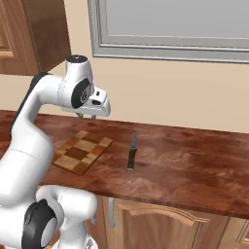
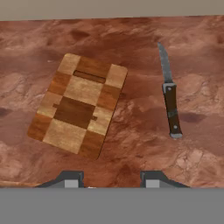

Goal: Move the cutting board and knife to the sink. Then move spray from the cabinet to the counter.

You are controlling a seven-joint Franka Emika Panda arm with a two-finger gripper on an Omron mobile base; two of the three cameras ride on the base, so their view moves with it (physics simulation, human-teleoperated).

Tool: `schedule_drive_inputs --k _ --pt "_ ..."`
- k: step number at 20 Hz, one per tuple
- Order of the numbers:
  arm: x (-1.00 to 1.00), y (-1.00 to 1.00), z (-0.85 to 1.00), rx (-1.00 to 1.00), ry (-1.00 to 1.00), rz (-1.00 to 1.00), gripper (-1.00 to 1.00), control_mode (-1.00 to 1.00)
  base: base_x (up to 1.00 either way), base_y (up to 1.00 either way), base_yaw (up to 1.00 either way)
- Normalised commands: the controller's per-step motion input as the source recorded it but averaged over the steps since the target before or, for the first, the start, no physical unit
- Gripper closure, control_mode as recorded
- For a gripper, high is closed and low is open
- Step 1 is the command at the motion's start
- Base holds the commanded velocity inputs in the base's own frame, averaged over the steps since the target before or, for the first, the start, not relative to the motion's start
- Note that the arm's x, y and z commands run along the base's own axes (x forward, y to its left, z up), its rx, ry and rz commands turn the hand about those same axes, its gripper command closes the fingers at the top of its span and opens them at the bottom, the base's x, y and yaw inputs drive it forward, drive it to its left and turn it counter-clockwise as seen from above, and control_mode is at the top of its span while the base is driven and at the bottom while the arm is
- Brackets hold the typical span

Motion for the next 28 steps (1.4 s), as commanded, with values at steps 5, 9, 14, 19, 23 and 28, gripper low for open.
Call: schedule_drive_inputs --k 5,9,14,19,23,28 --pt "-0.02 0.00 0.00 0.00 0.00 0.00 -1.00 -1.00 0.00 0.00 0.00" --pt "0.00 -0.28 -0.06 0.01 0.00 -0.01 -1.00 -1.00 0.00 0.00 0.00" --pt "0.02 -0.46 -0.04 0.01 0.01 0.00 -1.00 -1.00 0.00 0.00 0.00" --pt "0.01 -0.52 -0.08 0.00 0.06 0.00 -1.00 -1.00 0.00 0.00 0.00" --pt "0.14 -0.43 -0.29 0.00 0.14 0.00 -1.00 -1.00 0.00 0.00 0.00" --pt "0.19 -0.42 -0.43 -0.02 0.14 0.00 -1.00 -1.00 0.00 0.00 0.00"
